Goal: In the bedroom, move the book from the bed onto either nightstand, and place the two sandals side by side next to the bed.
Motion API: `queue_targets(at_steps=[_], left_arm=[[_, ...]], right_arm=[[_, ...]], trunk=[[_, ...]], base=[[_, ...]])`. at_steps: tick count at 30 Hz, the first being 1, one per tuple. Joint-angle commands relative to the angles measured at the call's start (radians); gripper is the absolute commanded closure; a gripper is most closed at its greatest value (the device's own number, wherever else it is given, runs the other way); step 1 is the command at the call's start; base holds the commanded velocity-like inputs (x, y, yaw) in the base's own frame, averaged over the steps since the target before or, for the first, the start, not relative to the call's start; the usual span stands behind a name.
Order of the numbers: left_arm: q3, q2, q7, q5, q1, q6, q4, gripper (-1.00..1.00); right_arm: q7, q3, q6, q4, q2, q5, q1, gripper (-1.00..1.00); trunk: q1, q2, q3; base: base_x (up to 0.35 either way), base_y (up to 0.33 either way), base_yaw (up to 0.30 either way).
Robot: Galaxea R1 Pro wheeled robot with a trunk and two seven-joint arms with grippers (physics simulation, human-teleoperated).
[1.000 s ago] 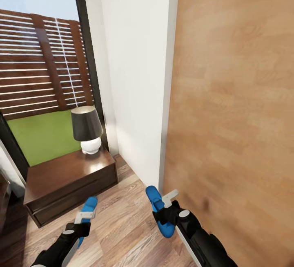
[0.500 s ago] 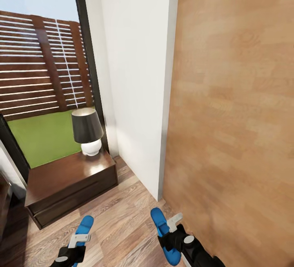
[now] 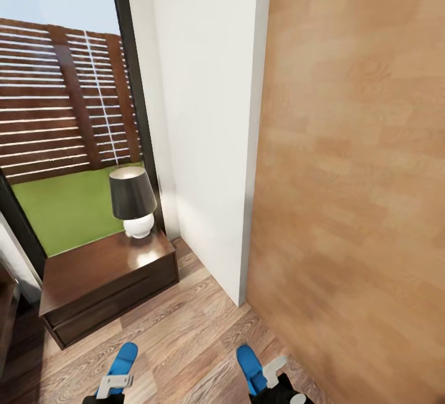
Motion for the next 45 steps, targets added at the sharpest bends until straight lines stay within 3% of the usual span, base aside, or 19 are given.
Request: queue_targets(at_steps=[1,18,23,45], left_arm=[[-0.005,0.000,0.003,0.006,0.002,-0.010,0.001,1.00],[-0.005,0.001,0.002,0.013,0.008,-0.043,0.000,1.00],[-0.006,0.001,0.002,0.010,0.012,-0.100,0.001,1.00],[-0.008,-0.001,0.001,0.008,0.025,-0.127,0.002,1.00]], right_arm=[[0.002,0.002,0.000,0.018,0.000,0.001,0.000,1.00],[0.003,0.000,-0.089,0.122,0.001,0.001,0.000,1.00],[0.003,-0.002,-0.132,0.150,0.001,0.001,0.000,1.00],[0.003,-0.004,-0.149,0.161,-0.002,-0.001,0.000,1.00]], trunk=[[-0.004,0.007,0.002],[-0.069,0.126,0.056],[-0.088,0.161,0.071],[-0.173,0.315,0.140]], base=[[0.000,0.000,0.000],[0.000,0.000,0.000],[0.000,0.000,0.000],[0.000,0.000,0.000]])
